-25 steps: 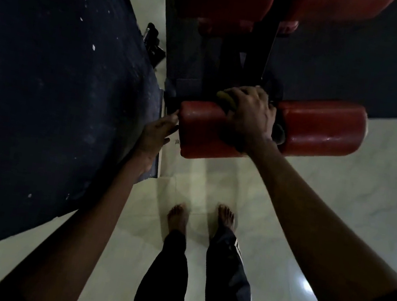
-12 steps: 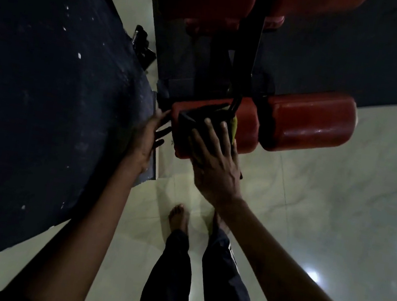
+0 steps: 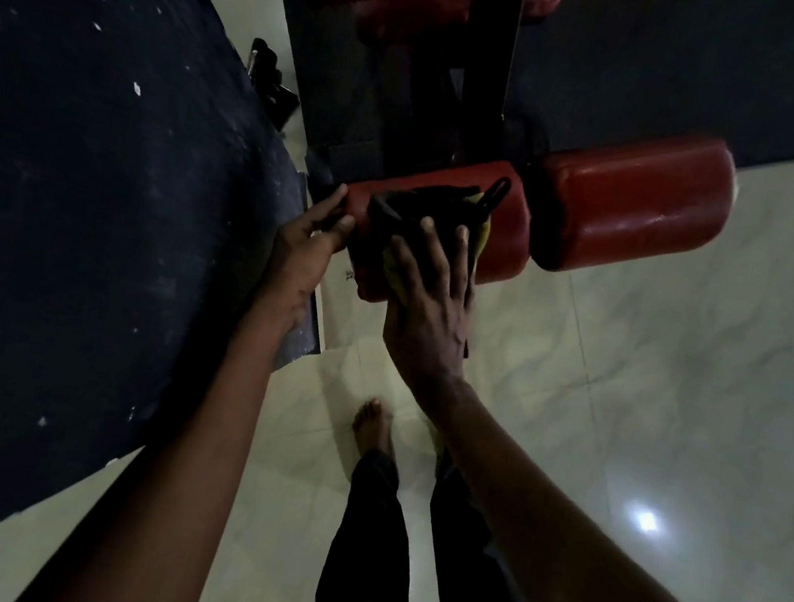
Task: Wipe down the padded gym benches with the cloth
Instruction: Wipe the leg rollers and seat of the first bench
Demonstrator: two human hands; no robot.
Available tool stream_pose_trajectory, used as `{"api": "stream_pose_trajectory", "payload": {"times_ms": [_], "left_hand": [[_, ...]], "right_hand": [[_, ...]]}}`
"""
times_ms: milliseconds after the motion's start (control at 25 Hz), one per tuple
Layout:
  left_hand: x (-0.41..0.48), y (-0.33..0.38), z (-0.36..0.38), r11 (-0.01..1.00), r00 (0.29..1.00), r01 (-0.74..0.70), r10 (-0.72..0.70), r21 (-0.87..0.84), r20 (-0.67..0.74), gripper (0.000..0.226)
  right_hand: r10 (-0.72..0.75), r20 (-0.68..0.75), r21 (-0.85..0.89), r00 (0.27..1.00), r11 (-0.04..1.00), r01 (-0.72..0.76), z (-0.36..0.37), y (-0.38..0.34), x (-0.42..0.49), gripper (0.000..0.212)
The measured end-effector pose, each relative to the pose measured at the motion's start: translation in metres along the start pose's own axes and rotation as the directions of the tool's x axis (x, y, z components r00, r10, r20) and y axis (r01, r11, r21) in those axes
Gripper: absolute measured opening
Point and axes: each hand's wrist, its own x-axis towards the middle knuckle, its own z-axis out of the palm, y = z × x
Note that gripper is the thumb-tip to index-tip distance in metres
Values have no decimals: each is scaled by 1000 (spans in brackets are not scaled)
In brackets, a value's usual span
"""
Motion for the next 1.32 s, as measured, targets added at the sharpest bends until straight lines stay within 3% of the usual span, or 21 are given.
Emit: {"api": "stream_pose_trajectory", "payload": {"times_ms": [160, 240, 320, 400, 560, 680, 720, 800, 920, 1040, 1160, 1240, 1320], "left_hand": [[-3, 4, 7, 1000, 997, 21, -22, -14, -68, 42], [-7, 1, 10, 998, 995, -60, 62, 20, -73, 43], [-6, -7, 9, 989, 990, -125, 130, 74, -57, 45], [-1, -10, 9, 982, 986, -145, 154, 123, -59, 48], [13, 0, 13, 983, 980, -140, 154, 118, -123, 31], [12, -2, 17, 972, 972, -182, 201, 149, -123, 43], [11, -5, 19, 962, 968, -204, 225, 179, -107, 49], [10, -10, 23, 952, 968, -213, 237, 221, -86, 56], [14, -6, 19, 948, 972, -198, 223, 250, -74, 59], [22, -4, 16, 944, 973, -184, 214, 274, -83, 57], [25, -2, 15, 914, 957, -239, 278, 327, -77, 49], [23, -2, 14, 900, 956, -244, 286, 362, -67, 42], [20, -4, 16, 891, 958, -236, 281, 388, -63, 39]], "right_hand": [[-159, 116, -44, 980, 985, 165, -15, 32, -15, 82], [-68, 9, -59, 998, 996, 69, -23, 53, -19, 80], [122, -142, 32, 982, 992, -119, -26, 63, -16, 74], [254, -172, 119, 952, 965, -235, -19, 48, -13, 70], [222, -93, 62, 971, 974, -217, 6, -2, -26, 76], [87, 21, -3, 996, 996, -87, 10, 7, -42, 80], [103, 22, 22, 994, 994, -103, 9, 12, -48, 80], [269, -49, 197, 962, 947, -255, 7, 7, -56, 74], [591, -84, 564, 802, 691, -451, 12, -23, -48, 60], [858, 117, 798, 500, 218, -562, 21, -37, -24, 66], [915, 276, 859, 295, -97, -503, 20, -24, -2, 64], [863, 477, 840, 165, -392, -374, 23, 9, 11, 49], [737, 648, 750, 192, -572, -333, 19, 25, 12, 45]]}}
